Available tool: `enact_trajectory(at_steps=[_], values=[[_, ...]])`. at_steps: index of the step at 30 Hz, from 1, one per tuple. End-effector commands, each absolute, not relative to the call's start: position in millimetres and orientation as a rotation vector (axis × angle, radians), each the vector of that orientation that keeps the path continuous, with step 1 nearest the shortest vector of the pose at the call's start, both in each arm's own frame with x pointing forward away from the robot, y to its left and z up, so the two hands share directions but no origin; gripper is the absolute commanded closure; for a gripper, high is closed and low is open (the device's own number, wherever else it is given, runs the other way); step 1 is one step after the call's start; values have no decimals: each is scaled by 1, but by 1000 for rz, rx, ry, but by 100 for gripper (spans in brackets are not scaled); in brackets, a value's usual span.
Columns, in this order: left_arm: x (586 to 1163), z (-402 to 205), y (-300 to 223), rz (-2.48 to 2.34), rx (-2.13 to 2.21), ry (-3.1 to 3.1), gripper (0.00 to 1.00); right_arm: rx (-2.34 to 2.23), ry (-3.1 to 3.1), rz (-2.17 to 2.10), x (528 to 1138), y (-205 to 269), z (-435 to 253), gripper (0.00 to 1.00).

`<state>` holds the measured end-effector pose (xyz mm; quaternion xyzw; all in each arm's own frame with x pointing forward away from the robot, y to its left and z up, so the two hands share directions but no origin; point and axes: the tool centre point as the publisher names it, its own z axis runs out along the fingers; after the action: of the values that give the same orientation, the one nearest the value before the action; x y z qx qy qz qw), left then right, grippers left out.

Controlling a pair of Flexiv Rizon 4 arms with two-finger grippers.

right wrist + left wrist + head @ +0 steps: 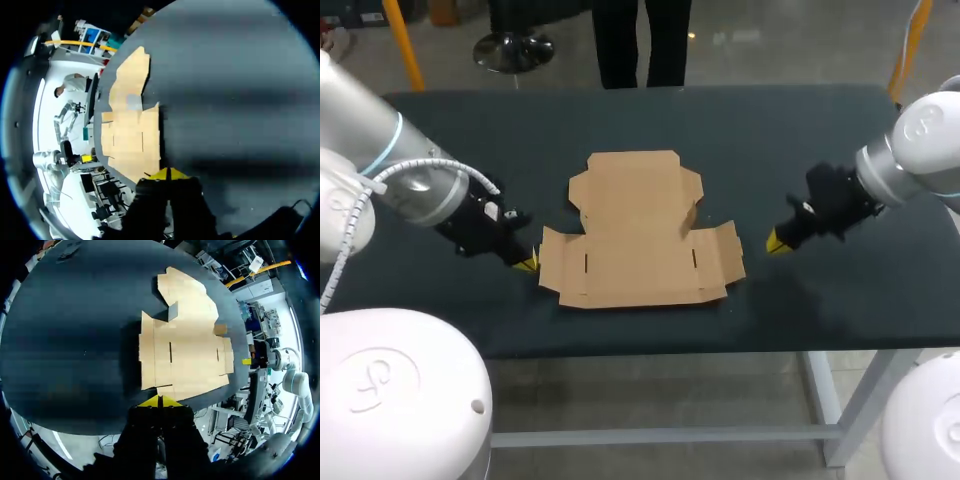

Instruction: Assemble the packaging by folding the flat box into shape, placing the metal phone stand inside, and closing the box properly

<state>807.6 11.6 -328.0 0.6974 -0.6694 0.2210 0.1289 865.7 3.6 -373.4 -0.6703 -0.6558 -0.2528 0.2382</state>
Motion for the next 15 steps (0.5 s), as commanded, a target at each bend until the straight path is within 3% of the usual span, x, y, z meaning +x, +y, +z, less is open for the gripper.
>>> enact_trajectory(at_steps=[1,15], values=[[789,-331,16,664,2036,-1940,100,-1849,-1799,-725,846,3,-370,100],[762,-349,19,632,1987,-1904,100,-1876,-1758,-739,811,3,-382,100]])
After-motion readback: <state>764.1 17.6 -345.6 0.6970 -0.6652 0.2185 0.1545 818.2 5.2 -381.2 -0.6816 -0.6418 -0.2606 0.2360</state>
